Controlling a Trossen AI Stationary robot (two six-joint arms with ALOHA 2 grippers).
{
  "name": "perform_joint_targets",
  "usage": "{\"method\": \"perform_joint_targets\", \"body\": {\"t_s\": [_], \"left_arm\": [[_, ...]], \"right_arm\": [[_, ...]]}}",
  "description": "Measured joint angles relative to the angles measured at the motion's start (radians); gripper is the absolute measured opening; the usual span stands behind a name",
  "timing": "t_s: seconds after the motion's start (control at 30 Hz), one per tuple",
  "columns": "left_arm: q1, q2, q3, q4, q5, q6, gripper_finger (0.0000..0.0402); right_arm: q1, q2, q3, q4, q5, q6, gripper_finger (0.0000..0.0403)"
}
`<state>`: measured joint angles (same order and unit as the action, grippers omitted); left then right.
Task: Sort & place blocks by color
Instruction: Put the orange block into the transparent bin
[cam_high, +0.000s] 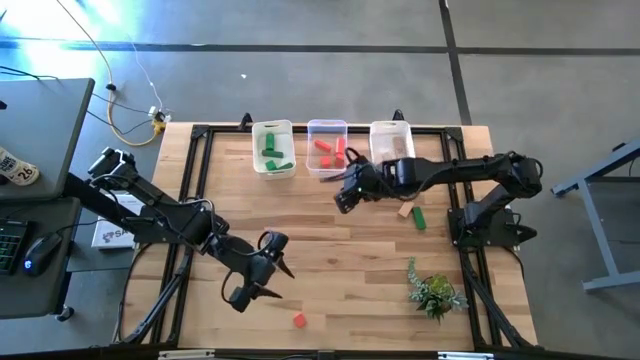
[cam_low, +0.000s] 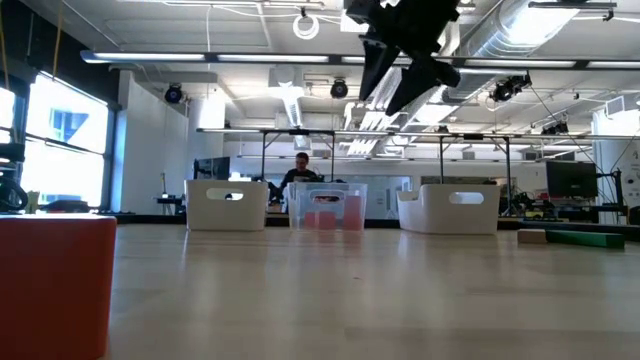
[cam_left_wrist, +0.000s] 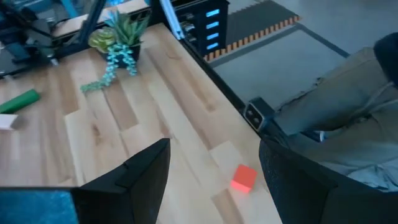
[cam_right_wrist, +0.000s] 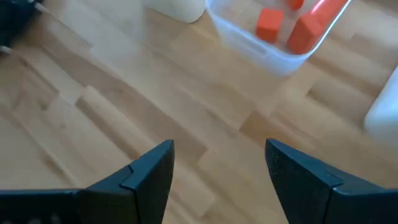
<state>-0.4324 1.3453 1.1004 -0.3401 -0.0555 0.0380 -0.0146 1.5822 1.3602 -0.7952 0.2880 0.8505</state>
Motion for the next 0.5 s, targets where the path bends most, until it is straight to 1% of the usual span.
{"method": "perform_joint_targets", "body": {"t_s": [0.1,0.3,0.5], "left_arm": [[-0.004,0.0,0.0,-0.001,0.009,0.0,0.0235],[-0.013,0.0,0.0,-0.011,0.019,0.0,0.0235],[-0.023,0.0,0.0,-0.068,0.019,0.0,0.0235]], "right_arm": [[0.043,0.0,0.0,0.0,0.006,0.075,0.0239],[0.112,0.0,0.0,0.006,0.083,0.177,0.0239],[0.175,0.0,0.0,0.005,0.172,0.263,0.0239]]}}
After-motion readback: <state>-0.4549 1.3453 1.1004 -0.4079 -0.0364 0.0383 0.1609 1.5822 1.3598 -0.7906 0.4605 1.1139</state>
